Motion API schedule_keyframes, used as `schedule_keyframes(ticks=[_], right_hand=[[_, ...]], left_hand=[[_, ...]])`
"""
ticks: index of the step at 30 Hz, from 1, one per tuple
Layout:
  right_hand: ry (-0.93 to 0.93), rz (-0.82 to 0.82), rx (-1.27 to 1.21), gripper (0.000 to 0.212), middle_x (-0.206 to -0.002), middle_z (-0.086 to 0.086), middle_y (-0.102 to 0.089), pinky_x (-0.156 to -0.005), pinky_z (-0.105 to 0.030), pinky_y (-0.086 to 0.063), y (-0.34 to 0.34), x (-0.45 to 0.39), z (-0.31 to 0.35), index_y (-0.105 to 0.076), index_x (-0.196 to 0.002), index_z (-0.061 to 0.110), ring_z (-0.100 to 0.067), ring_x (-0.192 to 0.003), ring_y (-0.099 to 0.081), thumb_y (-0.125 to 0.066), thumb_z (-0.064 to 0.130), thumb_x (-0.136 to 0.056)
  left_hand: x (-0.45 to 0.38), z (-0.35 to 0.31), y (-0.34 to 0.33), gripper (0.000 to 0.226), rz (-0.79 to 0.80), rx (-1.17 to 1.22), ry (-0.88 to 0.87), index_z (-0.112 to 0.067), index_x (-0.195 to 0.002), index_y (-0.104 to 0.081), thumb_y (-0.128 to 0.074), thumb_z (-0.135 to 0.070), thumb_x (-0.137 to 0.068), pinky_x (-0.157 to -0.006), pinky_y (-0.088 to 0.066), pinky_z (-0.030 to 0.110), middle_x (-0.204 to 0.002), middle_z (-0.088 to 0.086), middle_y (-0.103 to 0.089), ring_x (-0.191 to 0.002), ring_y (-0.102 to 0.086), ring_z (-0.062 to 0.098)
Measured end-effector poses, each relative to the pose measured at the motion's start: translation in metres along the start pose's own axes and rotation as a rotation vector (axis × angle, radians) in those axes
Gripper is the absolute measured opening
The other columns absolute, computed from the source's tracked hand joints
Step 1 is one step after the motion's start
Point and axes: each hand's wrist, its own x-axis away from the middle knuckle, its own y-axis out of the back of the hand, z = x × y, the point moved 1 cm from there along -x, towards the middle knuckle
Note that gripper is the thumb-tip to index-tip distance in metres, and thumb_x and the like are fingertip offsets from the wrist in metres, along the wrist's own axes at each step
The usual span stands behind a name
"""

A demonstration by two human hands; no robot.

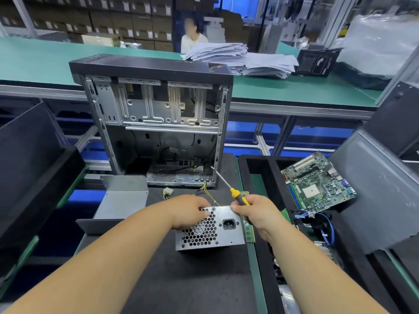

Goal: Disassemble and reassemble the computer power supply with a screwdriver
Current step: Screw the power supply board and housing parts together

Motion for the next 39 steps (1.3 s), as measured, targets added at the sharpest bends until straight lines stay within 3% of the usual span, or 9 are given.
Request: schedule_keyframes(ticks=[17, 21, 23, 25, 26, 28, 30, 35, 39], right_hand=[[0.022, -0.013, 0.03, 0.007, -0.073, -0.001, -0.065, -0.072, -0.033, -0.045, -0.001, 0.005, 0.004, -0.074, -0.076, 0.015, -0.017, -0.072, -0.056, -0.076, 0.019, -0.081], [0.033, -0.018, 0.042, 0.006, -0.076, -0.004, -0.066, -0.073, -0.034, -0.046, -0.001, 0.007, 0.006, -0.074, -0.077, 0.014, -0.018, -0.074, -0.056, -0.076, 0.018, -0.081], [0.036, -0.024, 0.056, 0.006, -0.081, -0.008, -0.068, -0.076, -0.036, -0.048, 0.0, 0.008, 0.007, -0.074, -0.077, 0.015, -0.019, -0.076, -0.058, -0.076, 0.019, -0.081], [0.036, -0.026, 0.061, 0.005, -0.082, -0.009, -0.069, -0.078, -0.036, -0.049, 0.0, 0.01, 0.007, -0.074, -0.077, 0.016, -0.019, -0.077, -0.059, -0.077, 0.019, -0.081], [0.035, -0.024, 0.061, 0.005, -0.081, -0.008, -0.068, -0.077, -0.036, -0.048, 0.0, 0.01, 0.007, -0.074, -0.077, 0.016, -0.019, -0.077, -0.058, -0.077, 0.018, -0.081], [0.03, -0.022, 0.062, 0.005, -0.078, -0.006, -0.066, -0.074, -0.034, -0.047, 0.001, 0.012, 0.007, -0.074, -0.077, 0.016, -0.019, -0.075, -0.057, -0.076, 0.018, -0.081], [0.027, -0.022, 0.062, 0.005, -0.077, -0.006, -0.065, -0.074, -0.034, -0.048, 0.001, 0.014, 0.006, -0.074, -0.078, 0.016, -0.019, -0.075, -0.057, -0.076, 0.018, -0.082], [0.03, -0.027, 0.082, 0.005, -0.08, -0.006, -0.067, -0.081, -0.039, -0.052, 0.0, 0.017, 0.007, -0.073, -0.079, 0.017, -0.019, -0.077, -0.059, -0.076, 0.019, -0.082], [0.033, -0.029, 0.093, 0.006, -0.08, -0.006, -0.066, -0.078, -0.036, -0.049, 0.0, 0.02, 0.009, -0.073, -0.078, 0.018, -0.02, -0.077, -0.058, -0.076, 0.019, -0.083]], left_hand=[[0.003, -0.004, -0.001, 0.032, -0.019, 0.047, 0.003, -0.033, -0.13, -0.058, -0.047, -0.034, -0.1, -0.096, -0.043, 0.03, -0.128, -0.01, -0.059, -0.114, -0.054, 0.013], [0.001, -0.007, -0.001, 0.031, -0.024, 0.032, 0.02, -0.032, -0.129, -0.059, -0.047, -0.033, -0.1, -0.072, -0.044, 0.023, -0.124, -0.008, -0.061, -0.102, -0.055, 0.012], [0.0, -0.01, -0.001, 0.031, -0.021, -0.026, 0.026, -0.031, -0.128, -0.059, -0.045, -0.032, -0.1, -0.078, -0.046, 0.027, -0.124, -0.007, -0.061, -0.104, -0.056, 0.015], [-0.001, -0.014, -0.001, 0.029, -0.015, -0.105, 0.023, -0.028, -0.122, -0.061, -0.043, -0.029, -0.1, -0.089, -0.047, 0.032, -0.12, -0.005, -0.062, -0.108, -0.057, 0.018], [-0.002, -0.015, -0.003, 0.025, -0.013, -0.135, 0.023, -0.026, -0.114, -0.062, -0.042, -0.026, -0.099, -0.087, -0.047, 0.034, -0.115, -0.003, -0.063, -0.105, -0.058, 0.02], [-0.004, -0.016, -0.006, 0.017, -0.021, -0.167, 0.025, -0.026, -0.09, -0.055, -0.04, -0.021, -0.097, -0.074, -0.044, 0.034, -0.098, -0.003, -0.058, -0.093, -0.056, 0.021], [-0.003, -0.018, -0.01, 0.016, -0.047, -0.174, 0.023, -0.027, -0.083, -0.046, -0.039, -0.025, -0.096, -0.067, -0.039, 0.032, -0.091, -0.004, -0.051, -0.087, -0.052, 0.02], [0.004, -0.015, -0.018, 0.032, -0.109, -0.225, -0.015, -0.029, -0.126, -0.049, -0.037, -0.044, -0.1, -0.076, -0.038, 0.034, -0.123, -0.002, -0.055, -0.11, -0.053, 0.022], [0.006, -0.015, -0.019, 0.034, -0.111, -0.208, -0.02, -0.033, -0.131, -0.046, -0.037, -0.044, -0.1, -0.081, -0.04, 0.034, -0.128, -0.001, -0.055, -0.118, -0.051, 0.021]])
